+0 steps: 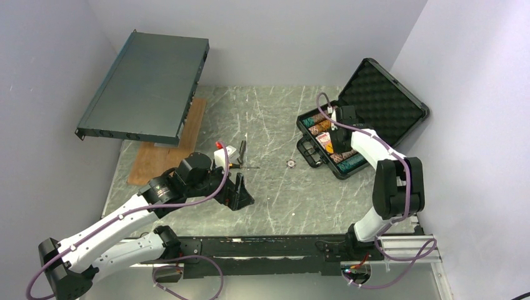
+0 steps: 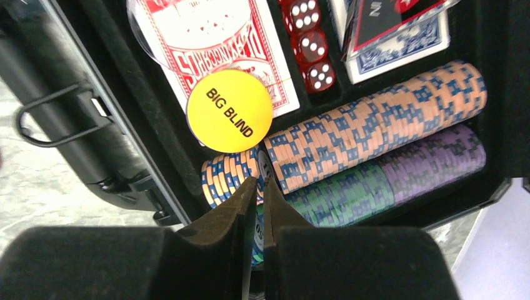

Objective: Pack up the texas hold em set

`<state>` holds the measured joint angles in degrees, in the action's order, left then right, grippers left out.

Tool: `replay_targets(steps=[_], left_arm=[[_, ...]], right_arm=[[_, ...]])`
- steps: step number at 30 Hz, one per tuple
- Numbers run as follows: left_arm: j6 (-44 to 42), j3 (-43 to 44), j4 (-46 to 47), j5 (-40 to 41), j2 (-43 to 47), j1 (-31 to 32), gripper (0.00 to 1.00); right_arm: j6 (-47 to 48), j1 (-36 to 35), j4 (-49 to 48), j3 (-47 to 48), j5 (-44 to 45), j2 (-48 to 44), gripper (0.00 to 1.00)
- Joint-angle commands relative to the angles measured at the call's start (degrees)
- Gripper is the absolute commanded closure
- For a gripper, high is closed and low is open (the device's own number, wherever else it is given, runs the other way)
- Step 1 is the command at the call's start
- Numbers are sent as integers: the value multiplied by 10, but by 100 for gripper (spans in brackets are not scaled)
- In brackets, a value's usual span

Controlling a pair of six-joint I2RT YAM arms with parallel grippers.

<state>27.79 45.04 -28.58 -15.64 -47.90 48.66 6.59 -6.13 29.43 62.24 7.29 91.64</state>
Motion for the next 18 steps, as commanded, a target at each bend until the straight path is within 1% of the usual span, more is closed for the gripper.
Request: replay_targets(steps=[1,8,11,15,18], left_arm=[[5,22,6,-9,5,-2,1],[7,21,5,-8,9,-2,1],[8,21,6,-9,7,-2,1],[10,22,9,-11,5,-2,1],[13,21,12,-14,4,-2,1]], right_arm=[[0,3,-11,-12,23,25,90],[0,1,10,23,21,15,90],[-4,-7,16,40,17,-22,86],[-9,-9,5,33,4,-46,76],[-5,-8,-1,21,4,-36,75]])
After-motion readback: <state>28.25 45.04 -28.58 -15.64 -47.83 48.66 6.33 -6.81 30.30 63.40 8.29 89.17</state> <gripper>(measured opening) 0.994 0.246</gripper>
